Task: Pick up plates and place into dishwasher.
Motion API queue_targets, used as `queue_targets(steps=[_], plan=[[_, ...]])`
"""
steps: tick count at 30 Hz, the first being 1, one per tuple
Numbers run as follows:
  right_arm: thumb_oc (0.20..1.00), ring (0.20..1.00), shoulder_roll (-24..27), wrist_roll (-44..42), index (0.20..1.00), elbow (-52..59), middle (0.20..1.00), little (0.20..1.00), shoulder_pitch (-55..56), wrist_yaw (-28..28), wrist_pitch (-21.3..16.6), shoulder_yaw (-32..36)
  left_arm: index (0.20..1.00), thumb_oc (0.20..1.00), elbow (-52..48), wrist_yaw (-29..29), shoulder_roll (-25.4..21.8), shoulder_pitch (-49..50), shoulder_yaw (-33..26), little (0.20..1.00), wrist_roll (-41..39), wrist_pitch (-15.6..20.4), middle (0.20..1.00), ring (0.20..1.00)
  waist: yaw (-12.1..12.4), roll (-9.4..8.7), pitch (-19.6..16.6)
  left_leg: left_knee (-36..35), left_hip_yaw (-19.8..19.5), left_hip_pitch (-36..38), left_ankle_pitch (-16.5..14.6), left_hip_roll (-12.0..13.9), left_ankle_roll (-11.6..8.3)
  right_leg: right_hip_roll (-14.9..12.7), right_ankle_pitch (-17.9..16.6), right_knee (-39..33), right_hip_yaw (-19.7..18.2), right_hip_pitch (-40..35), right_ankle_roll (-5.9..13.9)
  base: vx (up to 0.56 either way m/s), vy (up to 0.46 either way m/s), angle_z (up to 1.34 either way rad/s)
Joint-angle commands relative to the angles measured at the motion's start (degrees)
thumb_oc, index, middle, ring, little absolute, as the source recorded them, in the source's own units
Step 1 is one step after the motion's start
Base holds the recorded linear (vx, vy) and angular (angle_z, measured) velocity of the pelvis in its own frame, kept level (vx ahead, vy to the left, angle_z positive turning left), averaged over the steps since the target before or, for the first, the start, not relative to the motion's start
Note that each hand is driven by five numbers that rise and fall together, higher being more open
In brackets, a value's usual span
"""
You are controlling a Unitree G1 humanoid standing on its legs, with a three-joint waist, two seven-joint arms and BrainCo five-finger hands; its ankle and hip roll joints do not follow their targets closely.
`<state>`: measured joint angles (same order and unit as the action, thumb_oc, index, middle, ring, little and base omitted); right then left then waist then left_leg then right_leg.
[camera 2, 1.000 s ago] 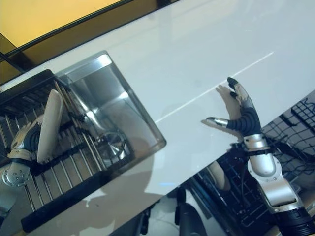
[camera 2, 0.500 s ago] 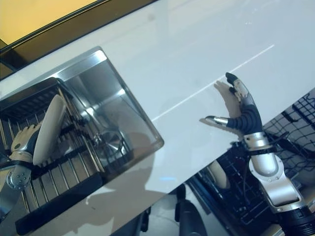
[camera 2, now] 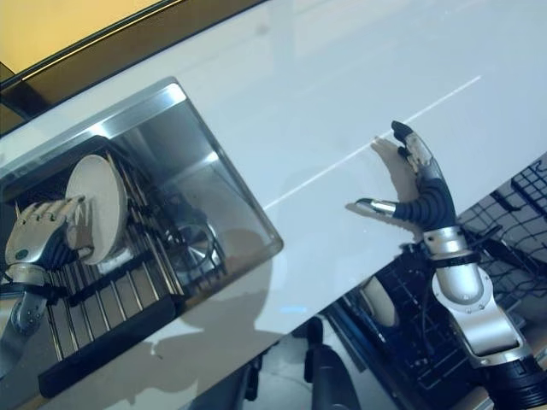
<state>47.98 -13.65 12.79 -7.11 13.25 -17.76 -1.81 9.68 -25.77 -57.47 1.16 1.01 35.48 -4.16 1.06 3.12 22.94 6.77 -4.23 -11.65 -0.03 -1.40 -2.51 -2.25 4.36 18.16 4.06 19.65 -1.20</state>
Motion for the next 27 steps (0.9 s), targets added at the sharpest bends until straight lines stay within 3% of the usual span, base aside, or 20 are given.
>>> queue_targets(steps=[1, 13, 18, 21, 22, 23, 27], plan=[[1.0, 1.0, -0.8, 1.2, 1.0, -5.4, 1.0, 1.0, 4.2, 1.1, 1.2, -1.8, 1.0, 1.0, -2.4, -3.7, -2.8, 2.9, -3.4, 1.0, 1.7, -0.8, 1.0, 1.0, 2.5, -1.6, -0.2, 4.6, -0.9, -3.1, -3.3, -4.1, 3.93, -1.2, -1.6, -9.4, 3.5, -6.2, 5.29, 0.0, 0.0, 0.0], [1.0, 1.0, -2.3, 2.0, 1.0, -4.2, 1.0, 1.0, 5.7, 0.9, 1.7, -0.8, 1.0, 1.0, -4.6, -4.7, -1.2, 4.9, -7.1, 1.0, 2.8, -2.6, 1.0, 1.0, 2.9, -1.91, -0.4, 4.4, -1.2, -2.9, -3.4, -4.0, 3.91, -1.0, -1.3, -9.4, 3.6, -6.4, 5.3, 0.0, -0.004, 0.01], [1.0, 1.0, -2.7, 2.1, 1.0, -3.8, 1.0, 1.0, 6.5, 0.9, 1.8, -0.3, 1.0, 1.0, -5.8, -4.1, -0.9, 6.4, -9.0, 1.0, 0.4, -1.5, 1.0, 1.0, 3.1, -1.97, -0.4, 4.4, -1.4, -3.0, -3.4, -4.1, 3.94, -0.9, -1.3, -9.4, 3.7, -6.4, 5.31, 0.0, 0.0, 0.0], [1.0, 1.0, -3.2, 2.2, 1.0, -3.1, 1.0, 1.0, 7.2, 1.3, 2.1, 0.1, 1.0, 1.0, -8.0, 1.5, 1.1, 7.3, -9.3, 1.0, -6.6, 2.7, 1.0, 1.0, 3.5, -2.23, -0.2, 4.5, -1.8, -3.1, -3.4, -4.2, 4.02, -0.9, -1.3, -9.5, 3.8, -6.5, 5.38, 0.0, -0.024, 0.02], [1.0, 1.0, -3.4, 2.3, 1.0, -2.7, 1.0, 1.0, 7.3, 1.5, 2.4, 0.2, 1.0, 1.0, -9.5, 5.1, 2.2, 7.4, -9.3, 1.0, -13.8, 6.1, 1.0, 1.0, 3.7, -2.24, 0.0, 4.6, -2.0, -2.9, -3.7, -4.2, 4.04, -0.8, -1.0, -9.3, 3.7, -6.7, 5.41, 0.01, -0.038, 0.06], [1.0, 1.0, -3.7, 2.3, 1.0, -2.2, 1.0, 1.0, 7.5, 1.6, 2.9, 0.7, 1.0, 1.0, -11.9, 11.8, 4.6, 7.3, -9.7, 1.0, -22.7, 9.5, 1.0, 1.0, 3.9, -2.31, 0.1, 4.6, -2.1, -2.8, -3.6, -4.3, 4.11, -0.7, -0.9, -9.3, 3.8, -6.8, 5.38, 0.01, -0.044, 0.07], [1.0, 1.0, -6.5, 4.3, 1.0, 0.0, 1.0, 1.0, 10.1, 0.7, 3.3, 2.7, 1.0, 1.0, -21.6, 31.3, 13.5, 8.0, -10.9, 1.0, -41.2, 13.0, 1.0, 1.0, 4.7, -2.26, 0.2, 4.4, -2.6, -3.2, -3.2, -4.5, 4.37, -0.6, -1.1, -9.4, 4.6, -6.8, 5.34, -0.01, -0.036, 0.09]])
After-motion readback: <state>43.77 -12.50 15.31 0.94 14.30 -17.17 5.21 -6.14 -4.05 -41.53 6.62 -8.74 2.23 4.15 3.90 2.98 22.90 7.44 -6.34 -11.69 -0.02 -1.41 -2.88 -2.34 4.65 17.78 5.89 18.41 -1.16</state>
